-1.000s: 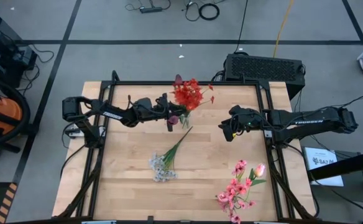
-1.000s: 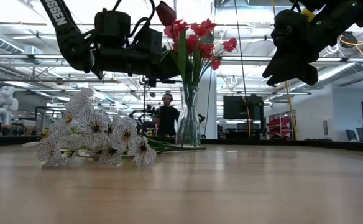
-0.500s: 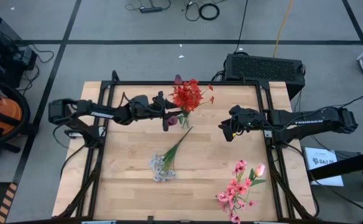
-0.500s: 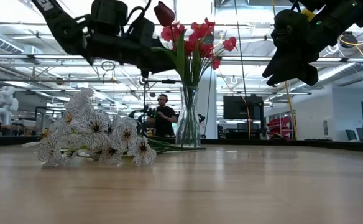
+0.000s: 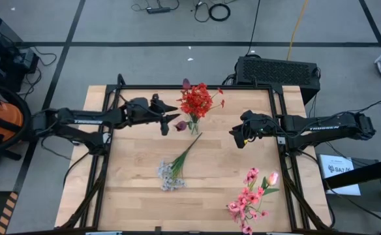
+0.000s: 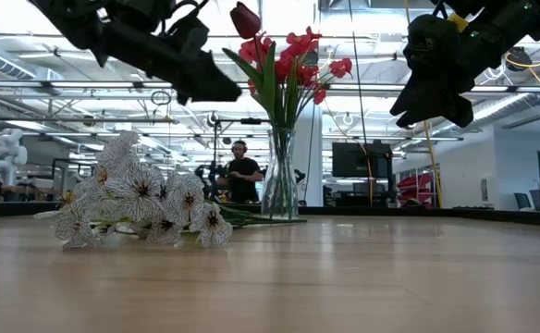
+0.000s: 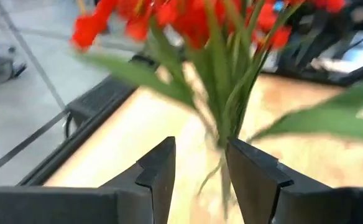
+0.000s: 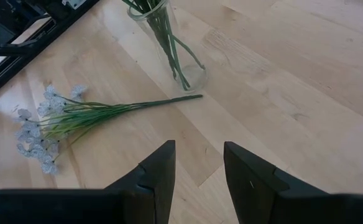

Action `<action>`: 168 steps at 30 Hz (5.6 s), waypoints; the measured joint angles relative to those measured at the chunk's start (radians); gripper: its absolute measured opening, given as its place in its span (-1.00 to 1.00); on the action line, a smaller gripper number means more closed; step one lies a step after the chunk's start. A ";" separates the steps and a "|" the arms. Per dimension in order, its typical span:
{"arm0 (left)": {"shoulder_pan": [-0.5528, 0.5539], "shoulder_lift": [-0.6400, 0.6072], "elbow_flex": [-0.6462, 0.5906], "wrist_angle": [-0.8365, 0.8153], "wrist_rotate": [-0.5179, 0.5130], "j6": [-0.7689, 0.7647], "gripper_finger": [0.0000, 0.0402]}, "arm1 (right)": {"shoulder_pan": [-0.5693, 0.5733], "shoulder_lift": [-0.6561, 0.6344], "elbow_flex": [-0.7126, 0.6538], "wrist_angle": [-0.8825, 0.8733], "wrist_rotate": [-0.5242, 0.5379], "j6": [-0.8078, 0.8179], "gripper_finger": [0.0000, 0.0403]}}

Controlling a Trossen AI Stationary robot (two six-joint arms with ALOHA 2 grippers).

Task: Sort flowers into vase by color
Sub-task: Put the white flower in the purple vase

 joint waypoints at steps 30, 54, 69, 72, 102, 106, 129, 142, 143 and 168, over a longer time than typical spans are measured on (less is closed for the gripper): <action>-0.248 0.045 0.000 -0.634 -0.024 -0.763 -0.82 | 0.040 0.123 0.000 0.172 -0.138 -0.388 -0.37; -0.353 0.296 0.000 -0.166 0.049 -0.906 -0.89 | 0.181 0.692 0.429 0.049 -0.134 -0.934 -0.37; -0.412 0.273 0.000 -0.255 0.108 -1.001 -0.89 | 0.209 1.024 0.732 0.042 -0.132 -1.101 -0.20; -0.431 0.233 -0.001 -0.353 0.105 -1.042 -0.89 | 0.209 1.066 0.758 0.046 -0.122 -1.105 -0.17; -0.606 -0.181 -0.001 -0.591 -0.218 -0.989 -0.89 | 0.200 1.250 0.774 0.243 -0.082 -0.993 -0.14; -0.606 -0.182 -0.001 -0.591 -0.216 -0.987 -0.89 | 0.201 1.248 0.774 0.221 -0.088 -0.980 -0.30; -0.605 -0.181 -0.001 -0.585 -0.215 -0.973 -0.89 | 0.162 0.902 0.766 -0.414 -0.167 -0.815 -0.99; -0.605 -0.181 -0.001 -0.582 -0.254 -1.076 -0.89 | 0.161 0.349 0.481 -0.405 -0.337 -0.785 -1.00; -0.605 -0.181 -0.001 -0.582 -0.264 -1.076 -0.89 | 0.161 0.282 0.435 -0.368 -0.337 -0.761 -1.00; -0.596 -0.180 -0.001 -0.582 -0.342 -0.675 -0.89 | 0.250 -0.559 0.148 0.371 -0.001 -0.404 -1.00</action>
